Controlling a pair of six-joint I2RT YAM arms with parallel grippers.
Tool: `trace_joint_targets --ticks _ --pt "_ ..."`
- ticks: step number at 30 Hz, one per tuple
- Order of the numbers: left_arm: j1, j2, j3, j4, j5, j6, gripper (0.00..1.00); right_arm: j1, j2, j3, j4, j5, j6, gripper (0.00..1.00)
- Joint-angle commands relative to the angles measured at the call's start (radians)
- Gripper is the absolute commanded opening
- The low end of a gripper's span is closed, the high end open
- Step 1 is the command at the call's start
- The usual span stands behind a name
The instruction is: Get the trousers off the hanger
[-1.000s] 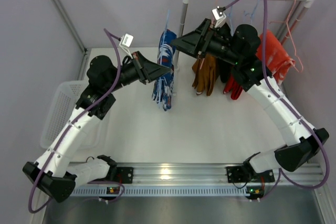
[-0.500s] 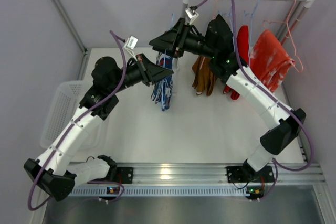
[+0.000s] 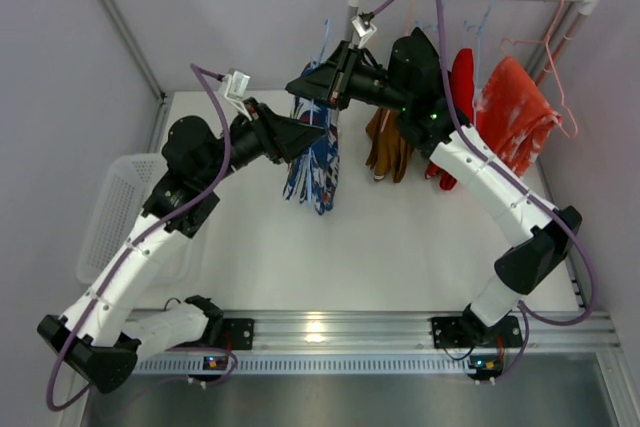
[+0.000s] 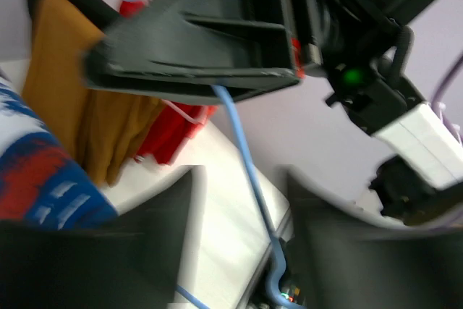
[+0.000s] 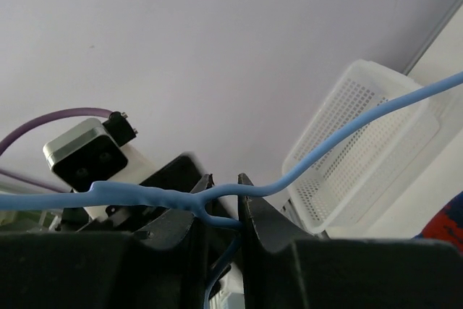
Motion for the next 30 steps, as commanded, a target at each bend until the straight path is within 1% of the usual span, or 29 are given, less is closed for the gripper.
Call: trace_joint_targets --ticks 1,2,3,4,6,8,9,10,11,12,13,14,15,16,19,21,23,26,30 --pt "0.007 -0.079 0.038 -0.048 -0.168 0.156 0.72 0.025 -0.042 0.119 0.046 -0.013 -0.02 0.0" --pt "0.01 -0.093 0.048 -0.084 -0.221 0.184 0.8 0.027 -0.048 0.119 0.044 -0.009 -0.03 0.0" --pt "0.022 -0.107 0.057 -0.143 -0.265 0.248 0.84 0.027 -0.067 0.116 0.042 0.003 -0.034 0.0" --pt "0.03 -0.135 0.057 -0.164 -0.34 0.278 0.84 0.031 -0.074 0.116 0.039 0.013 -0.04 0.0" --pt "0.047 -0.167 0.042 -0.201 -0.425 0.365 0.84 0.034 -0.084 0.126 0.022 0.033 -0.048 0.0" --pt "0.047 -0.213 -0.016 -0.234 -0.529 0.43 0.87 0.039 -0.078 0.149 0.016 0.037 -0.051 0.0" --pt "0.047 -0.231 -0.047 -0.235 -0.54 0.491 0.88 0.044 -0.073 0.158 0.013 0.04 -0.056 0.0" --pt "0.047 -0.279 -0.12 -0.235 -0.543 0.52 0.89 0.048 -0.07 0.168 0.01 0.04 -0.056 0.0" --pt "0.047 -0.305 -0.162 -0.233 -0.516 0.552 0.91 0.05 -0.067 0.181 0.012 0.043 -0.054 0.0" --pt "0.047 -0.34 -0.205 -0.227 -0.493 0.621 0.92 0.051 -0.059 0.189 0.012 0.043 -0.056 0.0" --pt "0.047 -0.415 -0.298 -0.221 -0.467 0.652 0.93 0.051 -0.054 0.197 0.01 0.046 -0.057 0.0" --pt "0.047 -0.452 -0.346 -0.216 -0.448 0.683 0.96 0.051 -0.051 0.214 0.009 0.049 -0.057 0.0" --pt "0.047 -0.49 -0.389 -0.218 -0.389 0.754 0.97 0.051 -0.045 0.218 0.007 0.056 -0.056 0.0" --pt "0.047 -0.556 -0.465 -0.222 -0.375 0.778 0.98 0.051 -0.044 0.224 0.009 0.06 -0.056 0.0" --pt "0.047 -0.636 -0.587 -0.219 -0.371 0.861 0.98 0.056 -0.03 0.247 0.015 0.068 -0.045 0.0" --pt "0.047 -0.65 -0.629 -0.169 -0.391 0.913 0.98 0.064 -0.024 0.255 0.016 0.074 -0.044 0.0" --pt "0.047 -0.641 -0.656 -0.12 -0.384 0.927 0.98 0.071 -0.018 0.26 0.019 0.08 -0.041 0.0" --pt "0.046 -0.595 -0.652 -0.035 -0.353 0.905 0.98 0.08 -0.002 0.277 0.018 0.089 -0.044 0.0" --pt "0.044 -0.532 -0.65 0.086 -0.35 0.884 0.98 0.09 0.012 0.304 0.016 0.091 -0.048 0.0"
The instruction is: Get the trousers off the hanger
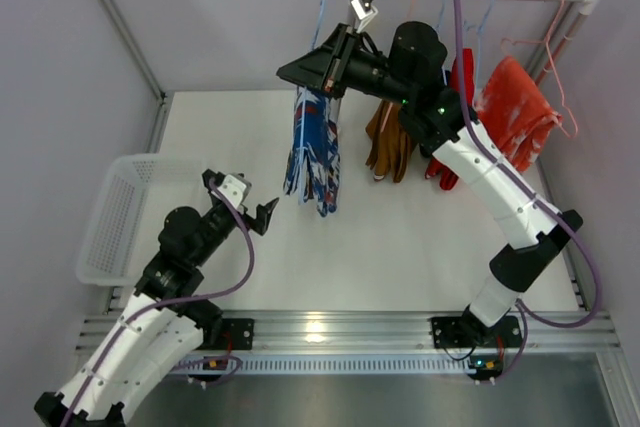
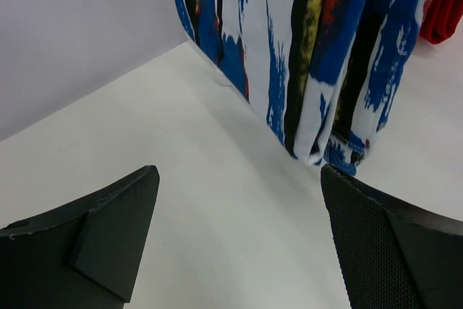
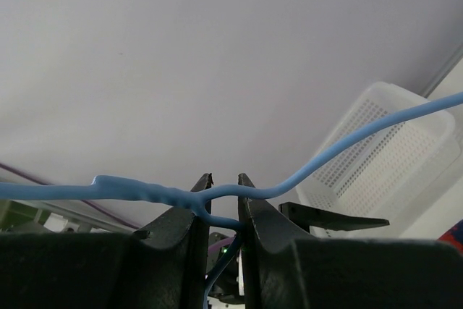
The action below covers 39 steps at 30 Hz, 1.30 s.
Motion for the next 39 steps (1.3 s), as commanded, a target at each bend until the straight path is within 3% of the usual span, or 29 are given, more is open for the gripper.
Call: trace_joint_targets --ticks 1,7,13,20,39 --pt "-0.004 0.056 0.019 0.228 0.024 0.014 0.97 0.031 -0.013 0.098 0.15 0.012 -0.018 0.0" --pt "-0.038 0.152 0.094 0.291 0.016 -0.07 0.95 0.042 -0.005 0.105 0.15 0.022 -0.022 0.0" --pt "-0.114 0.205 0.132 0.34 -0.112 -0.064 0.92 0.051 0.007 0.116 0.154 0.022 -0.016 0.0" --pt "-0.13 0.313 0.195 0.4 -0.28 -0.042 0.76 0.056 0.006 0.113 0.153 0.015 -0.012 0.0" --pt "-0.131 0.359 0.232 0.515 -0.203 -0.109 0.86 0.068 0.007 0.106 0.168 0.006 -0.008 0.0"
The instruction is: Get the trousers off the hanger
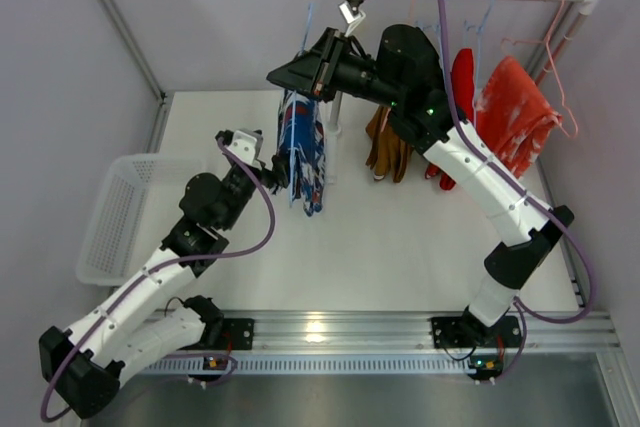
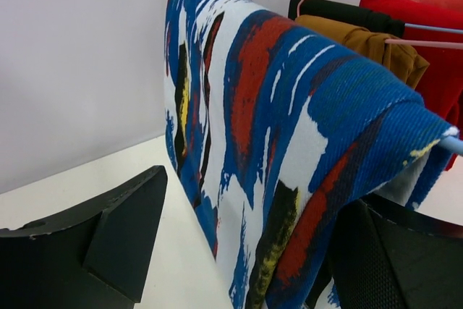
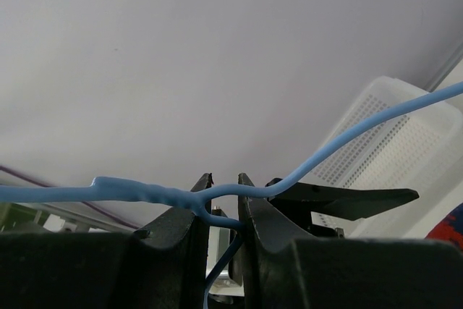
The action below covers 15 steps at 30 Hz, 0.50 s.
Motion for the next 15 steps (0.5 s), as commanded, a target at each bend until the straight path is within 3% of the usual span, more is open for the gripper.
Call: trace_joint_targets --ticks 1,6,10,14,15 --pt "-0.003 0.012 0.057 0.121 0.01 -0.022 0.86 0.032 -0.031 0.081 0.173 -0.017 -0.007 0.0" --pt "-0.003 0.047 0.085 0.16 -0.001 -0.016 0.85 0.041 -0.036 0.07 0.179 -0.02 -0.007 0.0" --pt "-0.003 0.064 0.097 0.174 0.004 -0.005 0.74 0.041 -0.039 0.067 0.182 -0.024 -0.007 0.0" --pt "-0.004 0.063 0.1 0.16 0.002 0.006 0.46 0.04 -0.05 0.061 0.179 -0.026 -0.02 0.0" --pt "-0.003 0.055 0.106 0.158 -0.001 0.007 0.33 0.04 -0.054 0.057 0.175 -0.026 -0.024 0.0"
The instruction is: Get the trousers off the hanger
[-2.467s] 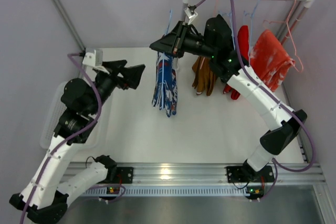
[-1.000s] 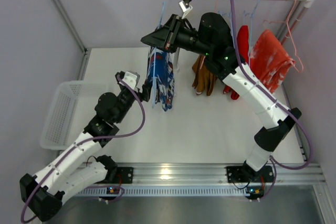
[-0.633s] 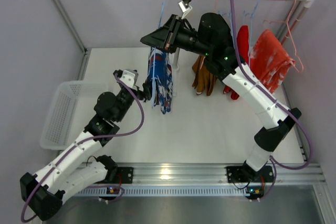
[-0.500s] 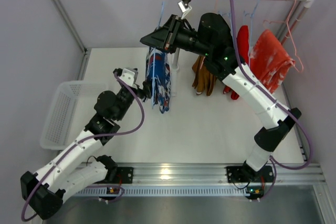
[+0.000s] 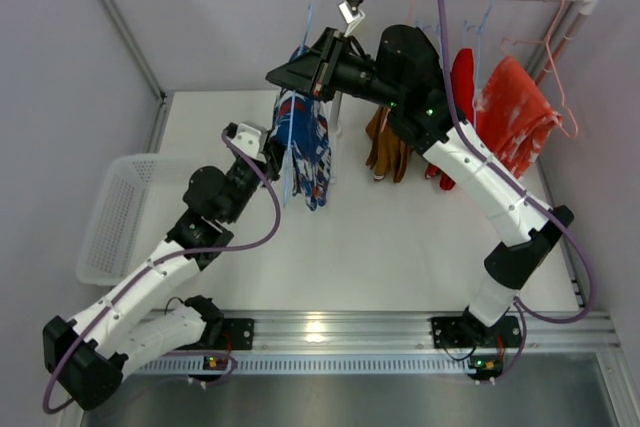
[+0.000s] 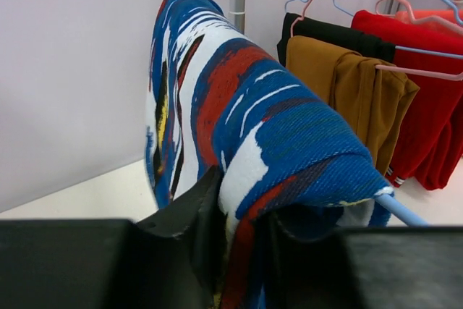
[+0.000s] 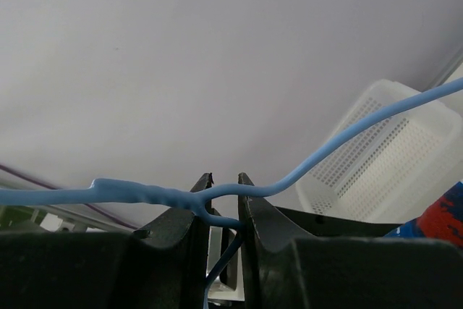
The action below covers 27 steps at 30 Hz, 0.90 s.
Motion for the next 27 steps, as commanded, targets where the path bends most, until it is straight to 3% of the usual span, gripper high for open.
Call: trace_joint_targets --ticks 1,3,6,19,27 --pt "-0.001 -0.015 0.065 0.1 -0.013 0.013 0.28 0.028 -0.061 0.041 0.162 -0.027 -0.024 0.0" --pt "0.001 -0.02 0.094 0.074 -0.014 0.019 0.12 0.019 -0.082 0.015 0.15 -0.026 -0.041 0.0" --pt "0.001 -0.037 0.132 0.042 -0.017 0.03 0.0 -0.008 -0.122 -0.058 0.131 -0.024 -0.076 0.0" --pt "0.001 -0.014 0.477 -0.201 -0.022 -0.168 0.0 -0.079 -0.229 -0.325 0.044 0.042 -0.276 0.0" --pt "0.001 0.02 0.657 -0.27 -0.022 -0.177 0.0 -0.103 -0.229 -0.407 0.005 0.083 -0.303 0.0"
